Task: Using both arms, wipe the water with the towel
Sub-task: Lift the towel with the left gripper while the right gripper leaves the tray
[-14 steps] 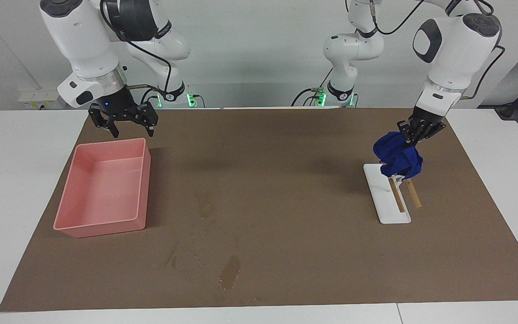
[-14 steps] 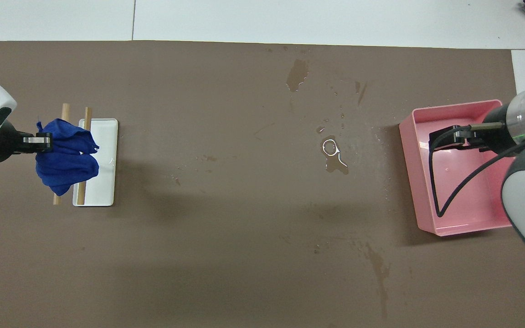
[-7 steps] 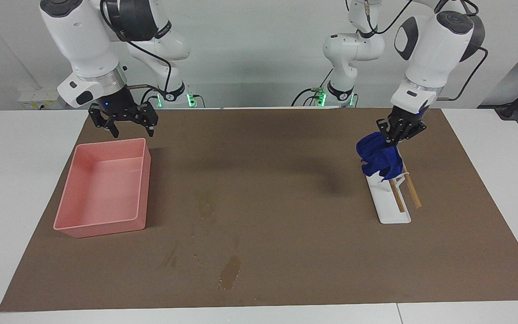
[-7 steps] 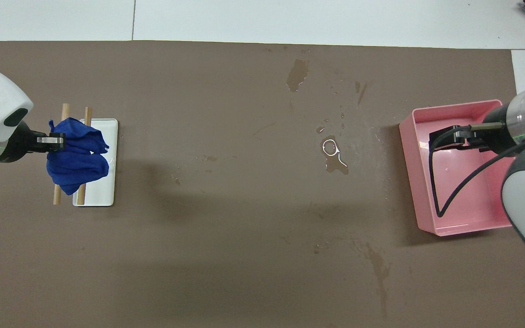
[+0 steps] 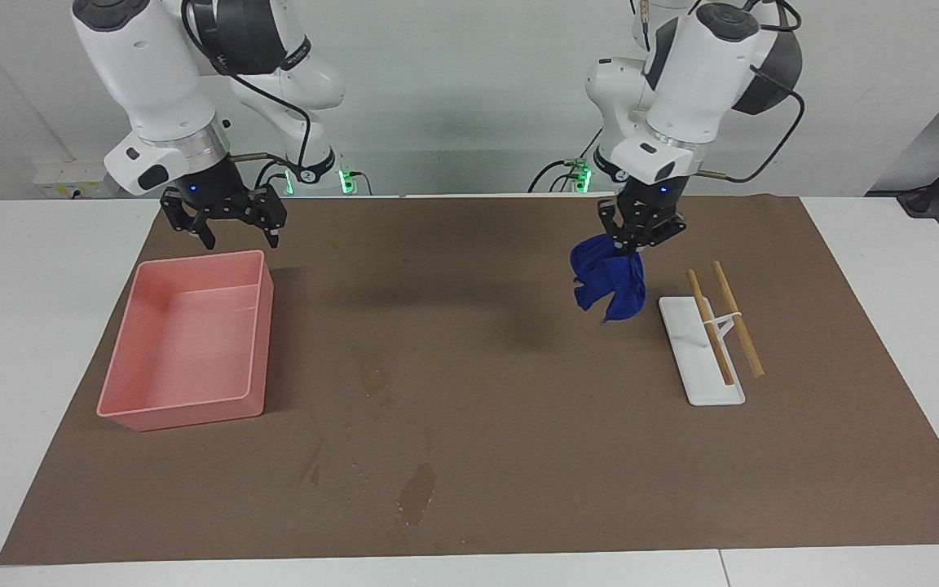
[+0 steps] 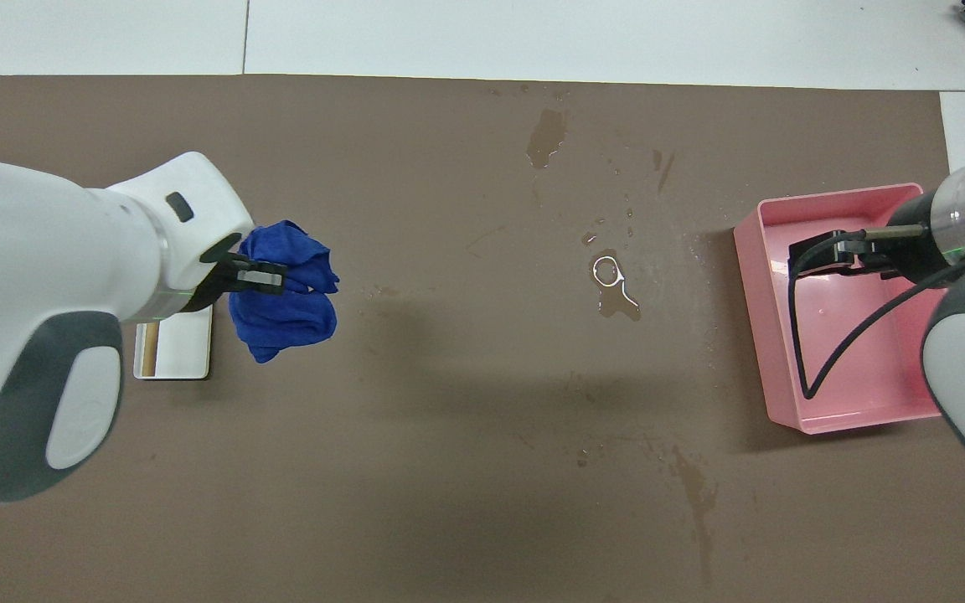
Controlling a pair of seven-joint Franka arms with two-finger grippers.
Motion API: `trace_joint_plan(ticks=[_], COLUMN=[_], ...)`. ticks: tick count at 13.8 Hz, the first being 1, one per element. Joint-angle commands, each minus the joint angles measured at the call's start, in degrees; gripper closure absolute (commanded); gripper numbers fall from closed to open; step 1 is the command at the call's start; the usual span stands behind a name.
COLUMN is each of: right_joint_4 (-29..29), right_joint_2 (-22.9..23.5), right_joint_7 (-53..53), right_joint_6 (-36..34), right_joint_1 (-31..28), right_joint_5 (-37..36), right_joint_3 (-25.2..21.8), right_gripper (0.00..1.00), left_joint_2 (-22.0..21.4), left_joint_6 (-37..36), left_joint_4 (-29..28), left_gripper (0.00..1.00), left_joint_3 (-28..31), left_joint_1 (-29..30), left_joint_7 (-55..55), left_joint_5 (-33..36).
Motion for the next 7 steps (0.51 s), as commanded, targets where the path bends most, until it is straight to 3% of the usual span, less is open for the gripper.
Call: trace_joint_plan(ticks=[1, 7], right_joint_4=[-0.04, -0.13], right_joint_2=[-0.28, -1.25], right_joint_7=[0.61, -0.09], right_joint_6=[-0.19, -1.07], right_joint_1=[-0.82, -1.53], right_joint_5=[-0.12, 0.05], right_joint_3=[0.63, 1.07], right_gripper=[0.00, 0.00], left_joint_2=[0.89, 1.77], left_joint_6=[1.53, 4.43], left_joint_4=[1.59, 4.13], left_gripper=[1.00, 1.00], left_joint_3=[0.80, 0.18], left_joint_1=[-4.92, -11.78], left_joint_7=[-0.45, -0.71], left_joint_5=[0.08, 0.25])
